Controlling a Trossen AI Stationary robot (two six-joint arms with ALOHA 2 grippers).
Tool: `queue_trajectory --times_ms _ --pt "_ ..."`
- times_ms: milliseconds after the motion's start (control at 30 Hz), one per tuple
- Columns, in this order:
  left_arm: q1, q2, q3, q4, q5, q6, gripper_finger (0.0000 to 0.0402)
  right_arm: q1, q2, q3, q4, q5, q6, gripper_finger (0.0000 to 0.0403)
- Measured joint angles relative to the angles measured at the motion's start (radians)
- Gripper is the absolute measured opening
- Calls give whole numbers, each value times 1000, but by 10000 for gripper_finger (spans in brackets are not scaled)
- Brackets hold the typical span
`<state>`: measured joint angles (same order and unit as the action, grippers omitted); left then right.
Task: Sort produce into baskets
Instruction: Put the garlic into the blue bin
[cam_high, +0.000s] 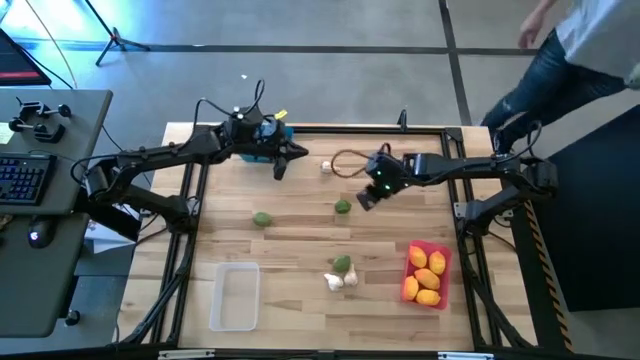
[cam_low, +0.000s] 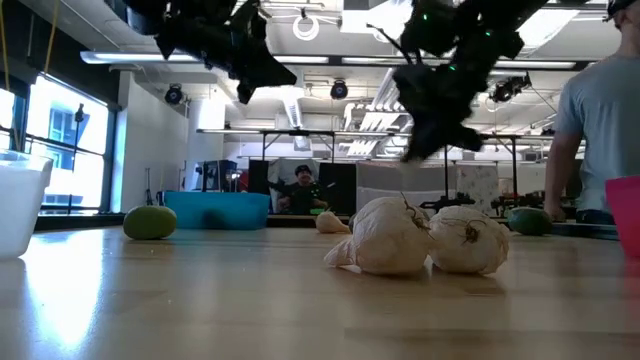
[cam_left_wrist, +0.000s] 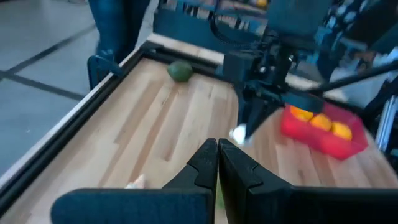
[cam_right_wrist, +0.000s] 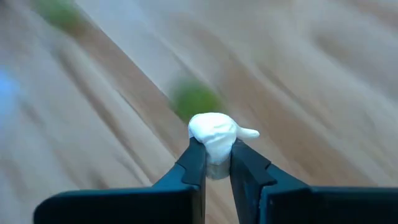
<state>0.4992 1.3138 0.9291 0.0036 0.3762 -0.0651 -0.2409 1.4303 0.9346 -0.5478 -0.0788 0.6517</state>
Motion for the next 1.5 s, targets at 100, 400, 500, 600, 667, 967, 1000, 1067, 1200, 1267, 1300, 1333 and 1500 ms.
queue_trajectory --times_ms 100,400,500,600,667,967,1000,1067,1200,1267,1300,1333,1500 --pt "0 -13 -89 152 6 -75 0 0 1 1 215 0 3 31" --pt "13 -109 -265 333 -4 -166 0 -45 87 1 638 -6 -3 31" --pt "26 -149 -298 330 -16 -168 0 -60 152 1 778 -35 6 31" --pt "38 -194 -314 322 -55 -168 0 -70 214 5 896 -35 32 30" --pt "49 -224 -314 295 -72 -158 0 -77 260 42 907 -36 47 30" --pt "90 -330 -314 218 -114 -142 0 -111 522 414 756 -7 -54 30" --pt "93 -338 -314 214 -118 -142 0 -115 554 457 735 -5 -59 30" --pt "99 -353 -314 198 -120 -141 0 -120 614 544 707 0 -68 30" --pt "110 -366 -314 191 -121 -141 0 -128 720 699 648 22 -84 30" --pt "110 -367 -314 190 -123 -141 0 -128 772 774 607 26 -95 30" --pt "110 -366 -314 189 -123 -141 0 -131 795 811 581 26 -104 30" --pt "110 -367 -314 188 -123 -141 0 -133 817 848 555 25 -113 30" --pt "110 -366 -314 177 -123 -142 0 -134 914 990 428 24 -141 30"
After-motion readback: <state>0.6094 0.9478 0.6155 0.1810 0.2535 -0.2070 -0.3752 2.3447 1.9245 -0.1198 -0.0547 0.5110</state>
